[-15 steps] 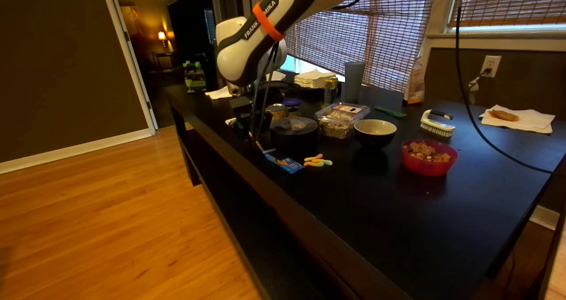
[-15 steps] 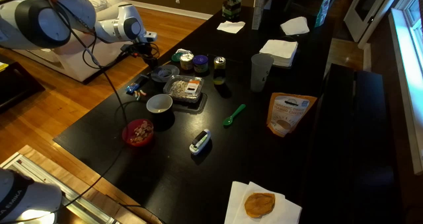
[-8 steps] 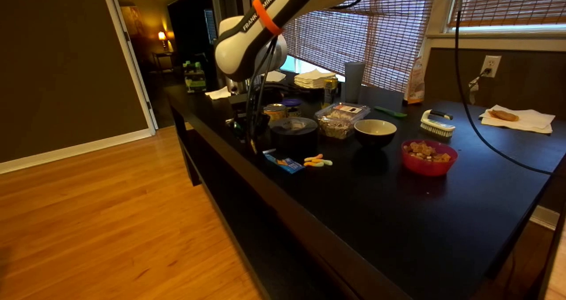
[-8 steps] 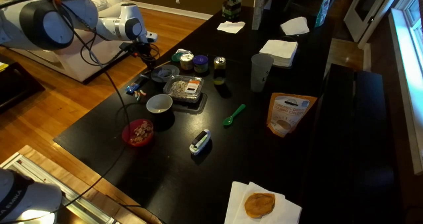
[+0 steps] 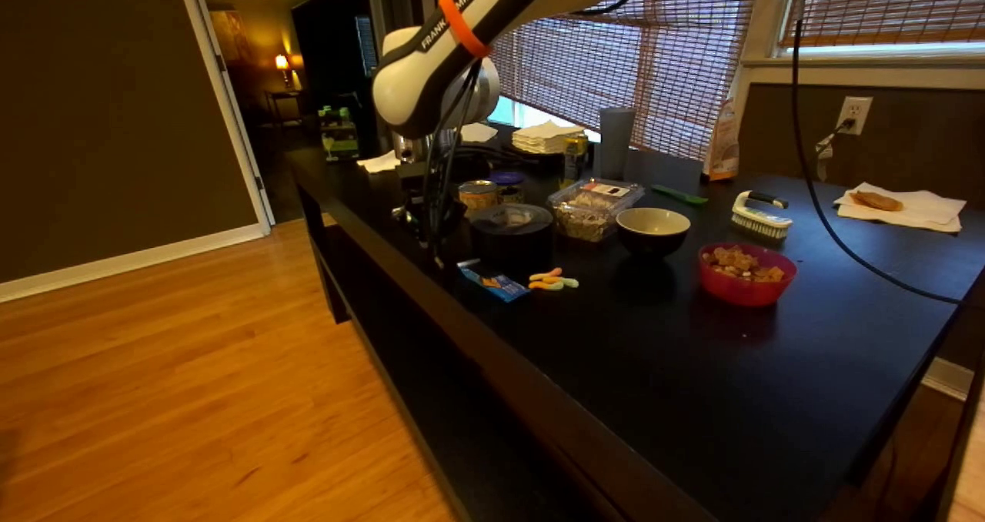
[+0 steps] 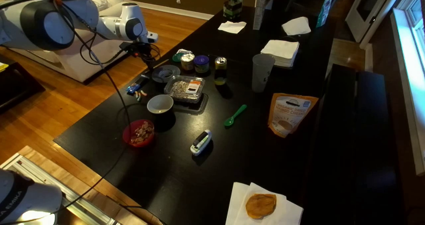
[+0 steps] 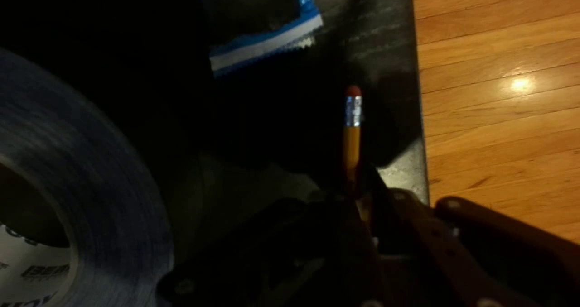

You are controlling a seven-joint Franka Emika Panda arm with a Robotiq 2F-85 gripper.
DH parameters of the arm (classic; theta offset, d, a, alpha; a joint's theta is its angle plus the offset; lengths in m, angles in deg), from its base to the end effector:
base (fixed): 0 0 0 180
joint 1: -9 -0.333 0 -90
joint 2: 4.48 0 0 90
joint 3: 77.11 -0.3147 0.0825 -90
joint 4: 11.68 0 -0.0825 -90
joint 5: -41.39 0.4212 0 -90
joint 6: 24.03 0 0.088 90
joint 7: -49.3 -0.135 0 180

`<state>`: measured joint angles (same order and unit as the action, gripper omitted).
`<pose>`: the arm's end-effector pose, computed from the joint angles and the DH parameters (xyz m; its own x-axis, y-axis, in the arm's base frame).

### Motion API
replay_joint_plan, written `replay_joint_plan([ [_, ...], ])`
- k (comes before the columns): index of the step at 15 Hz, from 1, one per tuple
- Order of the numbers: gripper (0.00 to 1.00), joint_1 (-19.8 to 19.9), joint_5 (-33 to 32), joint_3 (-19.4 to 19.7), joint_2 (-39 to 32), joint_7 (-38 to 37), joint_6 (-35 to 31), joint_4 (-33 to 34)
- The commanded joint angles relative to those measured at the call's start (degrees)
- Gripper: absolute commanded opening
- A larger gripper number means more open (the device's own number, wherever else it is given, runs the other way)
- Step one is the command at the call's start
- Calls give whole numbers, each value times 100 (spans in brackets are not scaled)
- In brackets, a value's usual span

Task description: Put the pencil in the middle of the tape

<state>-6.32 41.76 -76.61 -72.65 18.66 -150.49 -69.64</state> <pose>0.7732 0.2072 0.0573 0.9626 -0.2710 0.0065 -0.2710 -0.9626 -0.0005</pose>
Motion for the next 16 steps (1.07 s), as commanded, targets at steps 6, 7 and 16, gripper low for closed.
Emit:
replay_joint_plan([
  [6,2,7,135,-189,438,-4,-243,-439],
  [7,2,-6,120,-211,597,-9,-317,-600],
  [16,2,96,192,-66,2360,0,-218,-2596],
])
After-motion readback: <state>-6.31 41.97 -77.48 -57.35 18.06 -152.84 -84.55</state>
